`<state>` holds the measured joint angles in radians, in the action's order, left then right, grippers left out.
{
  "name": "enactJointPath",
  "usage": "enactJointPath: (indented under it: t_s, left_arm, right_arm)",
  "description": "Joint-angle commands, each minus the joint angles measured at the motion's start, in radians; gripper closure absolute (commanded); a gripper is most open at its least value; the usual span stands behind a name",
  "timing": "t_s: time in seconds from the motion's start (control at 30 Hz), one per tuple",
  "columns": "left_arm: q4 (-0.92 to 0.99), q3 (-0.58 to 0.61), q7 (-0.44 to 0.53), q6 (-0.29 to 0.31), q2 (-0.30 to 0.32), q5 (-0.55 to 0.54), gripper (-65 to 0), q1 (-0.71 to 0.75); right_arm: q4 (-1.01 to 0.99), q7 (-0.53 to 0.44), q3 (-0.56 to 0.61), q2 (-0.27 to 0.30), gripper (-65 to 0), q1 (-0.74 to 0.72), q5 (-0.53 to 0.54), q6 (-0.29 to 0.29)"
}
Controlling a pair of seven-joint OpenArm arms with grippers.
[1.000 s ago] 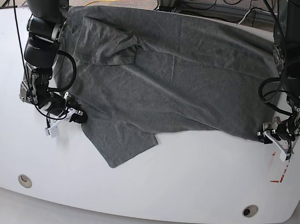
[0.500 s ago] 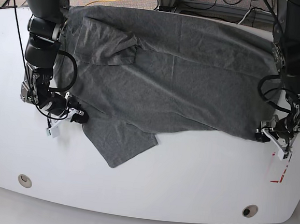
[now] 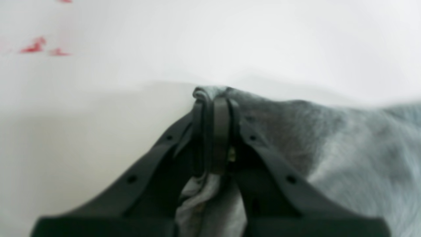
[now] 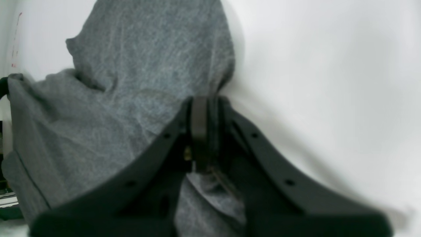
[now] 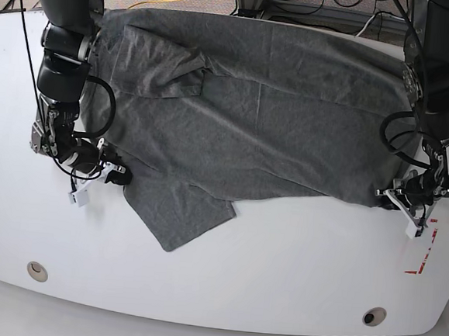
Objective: Layout the t-shirt on the table in an organized manner, then fold the t-shirt properly
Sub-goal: 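Hold the shirt's hem-side corners with both grippers, then lift the hem-side corners with both grippers and fold toward the collar edge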
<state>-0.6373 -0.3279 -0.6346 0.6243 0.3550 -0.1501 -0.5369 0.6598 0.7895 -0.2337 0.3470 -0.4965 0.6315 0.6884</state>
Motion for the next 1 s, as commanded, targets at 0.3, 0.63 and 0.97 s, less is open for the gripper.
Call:
enactJointPath:
  t_s: [0.3, 0.63, 0.97]
  left_arm:
    - [-0.152, -0.004, -0.052, 0.074, 0.009, -0.007, 0.0, -0.001]
    - [-0.318, -0.006, -0.133, 0.074, 0.014, -0.009, 0.0, 0.036]
    - [-0.424, -0.006, -0.224, 0.074, 0.016, -0.009, -0.1, 0.073]
  right_arm:
    - [0.151, 0.064, -0.008, 0.022, 0.0, -0.02, 0.018, 0.01]
    - [0.328, 0.164, -0.025, 0.036, 0.0, 0.035, 0.027, 0.01]
    - [0.53, 0.316, -0.168, 0.034, 0.0, 0.131, 0.027, 0.01]
